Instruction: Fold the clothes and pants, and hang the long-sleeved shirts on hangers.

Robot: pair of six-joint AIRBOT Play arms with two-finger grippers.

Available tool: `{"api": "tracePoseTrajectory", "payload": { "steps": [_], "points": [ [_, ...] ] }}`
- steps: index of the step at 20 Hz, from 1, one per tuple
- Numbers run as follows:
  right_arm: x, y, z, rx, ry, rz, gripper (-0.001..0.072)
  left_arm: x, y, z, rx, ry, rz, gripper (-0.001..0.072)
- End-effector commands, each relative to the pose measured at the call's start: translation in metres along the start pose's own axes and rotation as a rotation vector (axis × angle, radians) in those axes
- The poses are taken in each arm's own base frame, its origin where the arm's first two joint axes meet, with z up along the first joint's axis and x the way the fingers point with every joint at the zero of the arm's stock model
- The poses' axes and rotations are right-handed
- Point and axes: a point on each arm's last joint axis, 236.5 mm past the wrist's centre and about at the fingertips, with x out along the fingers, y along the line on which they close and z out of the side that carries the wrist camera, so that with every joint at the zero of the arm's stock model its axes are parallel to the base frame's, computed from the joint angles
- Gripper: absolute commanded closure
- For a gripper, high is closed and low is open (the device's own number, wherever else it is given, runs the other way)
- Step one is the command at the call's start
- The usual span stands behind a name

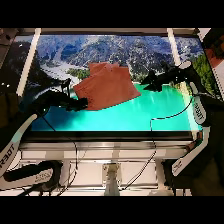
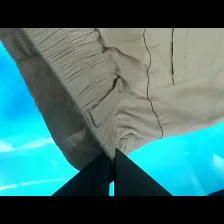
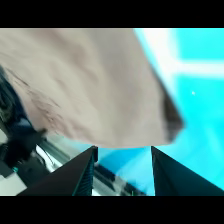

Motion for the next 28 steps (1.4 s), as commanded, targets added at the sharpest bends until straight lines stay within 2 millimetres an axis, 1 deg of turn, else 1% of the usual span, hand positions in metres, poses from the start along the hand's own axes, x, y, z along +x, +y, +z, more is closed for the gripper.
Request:
{"api": "tracePoseTrajectory", "payload": {
  "steps": [1,2,7,10,13,14,17,19,20,21,22,23,24,26,27,28],
  "points": [
    [0.016,-0.026,-0.026,0.074,0.162,-0.024,0.0318,-0.011,0.016,0.005,-0.002,-0.013,0.038,0.0701],
    [0.020,-0.028,-0.031,0.081,0.189,-0.022,0.0318,-0.011,0.018,0.006,-0.006,-0.015,0.040,0.0701],
    [0.033,-0.029,-0.040,0.084,0.239,-0.026,0.0319,-0.012,0.018,0.006,-0.010,-0.016,0.038,0.0700],
    [0.047,-0.027,-0.043,0.060,0.257,-0.032,0.0320,-0.012,0.018,0.006,-0.010,-0.017,0.038,0.0700],
    [0.058,-0.023,-0.032,0.027,0.203,-0.041,0.0321,-0.012,0.018,0.006,-0.010,-0.017,0.038,0.0700],
    [0.060,-0.022,-0.031,0.027,0.197,-0.040,0.0321,-0.012,0.018,0.006,-0.010,-0.017,0.038,0.0700],
    [0.066,-0.021,-0.037,0.027,0.220,-0.042,0.0321,-0.012,0.018,0.007,-0.010,-0.021,0.038,0.0699],
    [0.072,-0.018,-0.031,0.018,0.194,-0.046,0.0325,-0.012,0.018,0.008,-0.010,-0.023,0.038,0.0700],
    [0.075,-0.016,-0.029,0.015,0.183,-0.044,0.0341,-0.012,0.018,0.008,-0.010,-0.023,0.038,0.0699],
    [0.076,-0.014,-0.029,0.016,0.181,-0.034,0.0402,-0.012,0.018,0.008,-0.010,-0.023,0.038,0.0699],
    [0.076,-0.010,-0.029,0.015,0.183,-0.019,0.0532,-0.012,0.018,0.008,-0.010,-0.024,0.038,0.0699],
    [0.075,-0.006,-0.031,0.013,0.190,-0.007,0.0680,-0.011,0.018,0.008,-0.010,-0.023,0.038,0.0699],
    [0.074,-0.004,-0.031,0.010,0.192,0.002,0.0696,-0.011,0.018,0.008,-0.010,-0.024,0.038,0.0699],
    [0.069,0.001,-0.037,-0.033,0.209,0.010,0.0697,-0.011,0.018,0.013,-0.012,-0.045,0.037,0.0699],
    [0.064,0.006,-0.044,-0.058,0.230,0.021,0.0698,-0.012,0.016,0.017,-0.020,-0.061,0.028,0.0700],
    [0.057,0.014,-0.052,-0.100,0.256,0.041,0.0699,-0.015,0.009,0.023,-0.038,-0.083,-0.001,0.0701]
  ]
}}
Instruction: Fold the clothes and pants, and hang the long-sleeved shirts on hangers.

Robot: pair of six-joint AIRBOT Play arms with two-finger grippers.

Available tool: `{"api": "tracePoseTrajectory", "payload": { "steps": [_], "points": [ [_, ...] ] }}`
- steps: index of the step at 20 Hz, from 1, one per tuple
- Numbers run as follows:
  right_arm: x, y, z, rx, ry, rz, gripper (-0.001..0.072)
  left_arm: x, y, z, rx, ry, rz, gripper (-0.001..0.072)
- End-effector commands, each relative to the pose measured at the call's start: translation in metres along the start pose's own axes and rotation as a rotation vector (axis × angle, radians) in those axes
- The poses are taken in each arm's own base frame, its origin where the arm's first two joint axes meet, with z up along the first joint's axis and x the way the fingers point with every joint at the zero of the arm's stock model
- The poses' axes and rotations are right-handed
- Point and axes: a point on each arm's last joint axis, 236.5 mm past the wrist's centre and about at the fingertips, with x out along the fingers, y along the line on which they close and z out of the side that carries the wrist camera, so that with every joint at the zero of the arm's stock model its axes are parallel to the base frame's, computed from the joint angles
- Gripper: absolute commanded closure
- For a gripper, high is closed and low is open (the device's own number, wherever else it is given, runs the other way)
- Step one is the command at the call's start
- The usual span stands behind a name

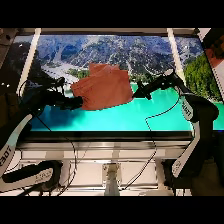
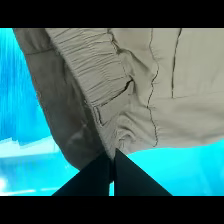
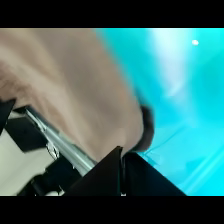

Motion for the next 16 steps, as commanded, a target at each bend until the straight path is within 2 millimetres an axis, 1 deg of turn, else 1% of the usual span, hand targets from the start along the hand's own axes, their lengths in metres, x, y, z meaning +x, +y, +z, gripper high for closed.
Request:
{"api": "tracePoseTrajectory", "payload": {
  "steps": [1,2,3,6,7,9,10,11,12,13,16],
  "points": [
    [-0.016,0.025,-0.023,-0.106,0.053,0.045,0.0699,-0.013,-0.022,0.023,-0.011,-0.078,-0.085,0.0701],
    [-0.026,0.039,-0.027,-0.139,0.037,0.069,0.0700,-0.030,-0.041,0.041,0.019,-0.136,-0.144,0.0701],
    [-0.039,0.059,-0.029,-0.180,-0.003,0.105,0.0699,-0.050,-0.059,0.058,0.053,-0.199,-0.185,0.0702],
    [-0.096,0.133,-0.030,-0.303,-0.202,0.250,0.0699,-0.125,-0.106,0.116,0.146,-0.413,-0.248,0.0702],
    [-0.114,0.156,-0.033,-0.340,-0.269,0.282,0.0700,-0.150,-0.120,0.134,0.172,-0.483,-0.265,0.0703],
    [-0.143,0.190,-0.042,-0.430,-0.378,0.285,0.0700,-0.197,-0.143,0.167,0.209,-0.628,-0.293,0.0703],
    [-0.158,0.207,-0.047,-0.471,-0.431,0.287,0.0700,-0.215,-0.151,0.177,0.220,-0.681,-0.303,0.0703],
    [-0.175,0.226,-0.052,-0.517,-0.493,0.288,0.0700,-0.230,-0.158,0.185,0.229,-0.723,-0.312,0.0703],
    [-0.192,0.243,-0.056,-0.550,-0.550,0.294,0.0700,-0.240,-0.162,0.189,0.233,-0.748,-0.321,0.0703],
    [-0.208,0.262,-0.064,-0.578,-0.596,0.305,0.0701,-0.245,-0.167,0.190,0.223,-0.756,-0.344,0.0703],
    [-0.236,0.308,-0.093,-0.686,-0.657,0.320,0.0701,-0.248,-0.179,0.188,0.194,-0.755,-0.402,0.0703]
  ]
}}
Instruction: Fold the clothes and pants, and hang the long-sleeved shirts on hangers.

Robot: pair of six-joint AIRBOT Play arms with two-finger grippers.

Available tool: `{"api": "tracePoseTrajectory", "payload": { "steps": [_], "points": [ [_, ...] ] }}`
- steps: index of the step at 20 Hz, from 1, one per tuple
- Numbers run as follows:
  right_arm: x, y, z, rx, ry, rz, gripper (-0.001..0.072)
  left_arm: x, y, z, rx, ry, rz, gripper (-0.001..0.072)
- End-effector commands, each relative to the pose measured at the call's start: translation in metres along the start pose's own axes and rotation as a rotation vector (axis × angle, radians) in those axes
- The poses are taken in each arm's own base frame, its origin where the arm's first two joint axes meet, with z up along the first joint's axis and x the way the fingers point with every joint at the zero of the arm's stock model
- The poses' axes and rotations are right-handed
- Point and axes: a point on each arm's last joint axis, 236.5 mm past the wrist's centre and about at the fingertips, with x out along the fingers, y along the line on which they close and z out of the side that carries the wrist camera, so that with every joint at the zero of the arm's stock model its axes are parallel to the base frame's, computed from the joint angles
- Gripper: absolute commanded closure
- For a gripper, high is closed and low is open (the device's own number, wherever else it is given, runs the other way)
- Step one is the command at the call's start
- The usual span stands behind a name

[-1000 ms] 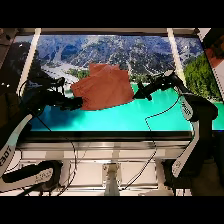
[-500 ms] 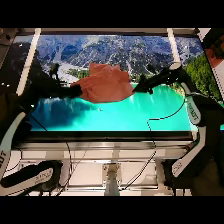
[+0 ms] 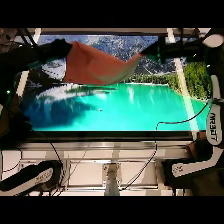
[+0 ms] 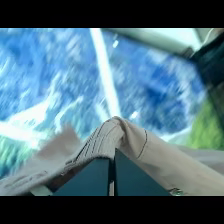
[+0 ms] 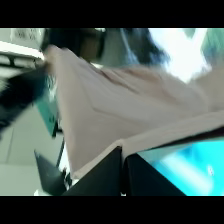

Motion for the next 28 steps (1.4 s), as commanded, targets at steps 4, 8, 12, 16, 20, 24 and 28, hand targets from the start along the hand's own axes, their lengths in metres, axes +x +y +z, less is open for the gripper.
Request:
{"api": "tracePoseTrajectory", "payload": {
  "steps": [4,8,12,16,20,24,28],
  "points": [
    [-0.032,0.088,0.049,-0.189,-0.211,-0.027,0.0701,0.001,-0.031,0.020,-0.022,-0.081,-0.064,0.0704],
    [-0.039,0.067,0.094,-0.207,-0.400,-0.082,0.0701,0.028,-0.024,0.022,-0.071,-0.070,-0.067,0.0705],
    [-0.070,0.060,0.160,-0.283,-0.708,-0.131,0.0700,0.075,-0.016,0.038,-0.096,-0.067,-0.093,0.0705],
    [-0.063,0.040,0.176,-0.265,-0.767,-0.156,0.0700,0.112,-0.013,0.040,-0.088,-0.045,-0.119,0.0705],
    [-0.032,-0.005,0.172,-0.164,-0.699,-0.167,0.0699,0.134,0.005,0.012,-0.063,0.032,-0.105,0.0703],
    [0.009,-0.072,0.121,-0.086,-0.434,-0.255,0.0700,0.142,0.030,-0.041,-0.042,0.226,-0.094,0.0704],
    [0.030,-0.131,0.051,0.050,-0.206,-0.317,0.0701,0.133,0.053,-0.092,-0.011,0.372,-0.044,0.0705]
  ]
}}
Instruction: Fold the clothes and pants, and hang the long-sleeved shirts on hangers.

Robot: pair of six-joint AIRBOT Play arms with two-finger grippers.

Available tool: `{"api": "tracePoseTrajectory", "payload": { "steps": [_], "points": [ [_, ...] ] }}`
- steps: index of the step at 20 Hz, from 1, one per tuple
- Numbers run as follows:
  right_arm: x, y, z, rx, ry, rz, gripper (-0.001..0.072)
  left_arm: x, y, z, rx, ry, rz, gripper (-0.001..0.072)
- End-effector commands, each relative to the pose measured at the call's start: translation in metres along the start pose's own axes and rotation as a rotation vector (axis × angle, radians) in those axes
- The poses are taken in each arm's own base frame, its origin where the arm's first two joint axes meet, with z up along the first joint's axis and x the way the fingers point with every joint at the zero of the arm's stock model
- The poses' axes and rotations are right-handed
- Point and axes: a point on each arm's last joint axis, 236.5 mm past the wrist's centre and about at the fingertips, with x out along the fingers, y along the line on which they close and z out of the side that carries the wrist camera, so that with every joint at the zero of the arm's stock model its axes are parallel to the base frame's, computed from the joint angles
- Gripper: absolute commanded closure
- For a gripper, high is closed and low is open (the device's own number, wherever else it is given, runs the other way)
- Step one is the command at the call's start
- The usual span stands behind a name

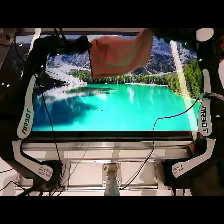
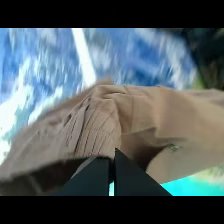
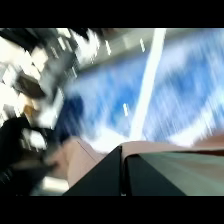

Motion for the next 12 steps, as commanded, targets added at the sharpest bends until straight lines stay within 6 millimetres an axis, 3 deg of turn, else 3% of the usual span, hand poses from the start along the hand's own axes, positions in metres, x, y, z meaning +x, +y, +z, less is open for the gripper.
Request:
{"api": "tracePoseTrajectory", "payload": {
  "steps": [1,5,12],
  "points": [
    [0.000,-0.041,-0.066,0.078,0.201,-0.071,0.0702,-0.002,0.026,-0.055,0.029,0.163,0.065,0.0705],
    [-0.033,-0.051,-0.117,0.087,0.286,-0.139,0.0701,-0.042,0.053,-0.123,0.069,0.294,0.193,0.0705],
    [-0.108,-0.054,-0.235,0.212,0.442,-0.207,0.0701,-0.126,0.060,-0.265,-0.006,0.439,0.254,0.0704]
  ]
}}
